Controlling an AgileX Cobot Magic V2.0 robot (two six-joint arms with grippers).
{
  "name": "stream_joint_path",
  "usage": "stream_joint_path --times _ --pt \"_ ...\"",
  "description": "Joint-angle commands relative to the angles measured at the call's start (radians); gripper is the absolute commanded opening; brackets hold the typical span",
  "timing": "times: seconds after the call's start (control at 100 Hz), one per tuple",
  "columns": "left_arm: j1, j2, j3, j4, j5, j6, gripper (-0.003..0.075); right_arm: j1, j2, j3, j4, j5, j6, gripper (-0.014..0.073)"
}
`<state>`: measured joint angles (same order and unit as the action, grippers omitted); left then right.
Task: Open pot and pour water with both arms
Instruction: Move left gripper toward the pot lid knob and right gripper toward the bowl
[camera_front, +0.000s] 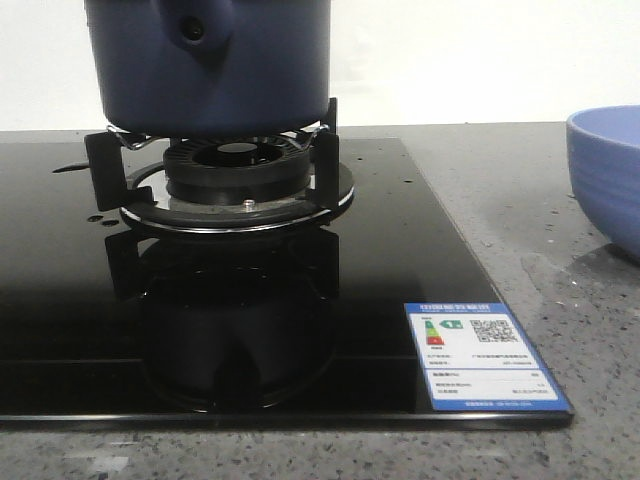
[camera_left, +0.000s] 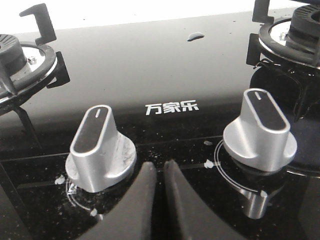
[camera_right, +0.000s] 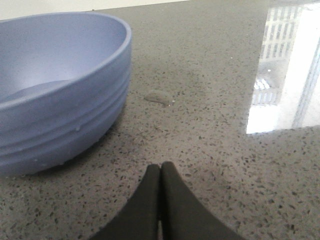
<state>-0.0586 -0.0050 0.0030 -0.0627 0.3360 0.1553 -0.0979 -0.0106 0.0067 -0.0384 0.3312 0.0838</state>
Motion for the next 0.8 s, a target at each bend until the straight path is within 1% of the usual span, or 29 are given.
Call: stream_joint_path --times 0.0,0.64,0.73,0.79 --pt "0.003 -0.026 0.029 -0.002 -0.041 -0.006 -0.0020 -0.005 -0.017 0.026 0.007 -0.022 -0.001 -0.0063" --pt "0.003 -0.026 0.029 -0.002 -0.041 -0.006 -0.0020 -0.005 -0.017 0.026 0.005 -0.024 -0.001 -0.0063" --pt "0.003 -0.026 0.029 -0.002 -0.041 -0.006 -0.0020 -0.005 -0.017 0.026 -0.005 -0.066 -0.001 -0.0064" --pt "0.003 -0.026 0.029 -0.002 -0.059 -0.006 -0.0020 -0.005 -0.017 0.026 0.018 -0.141 -0.001 -0.0064"
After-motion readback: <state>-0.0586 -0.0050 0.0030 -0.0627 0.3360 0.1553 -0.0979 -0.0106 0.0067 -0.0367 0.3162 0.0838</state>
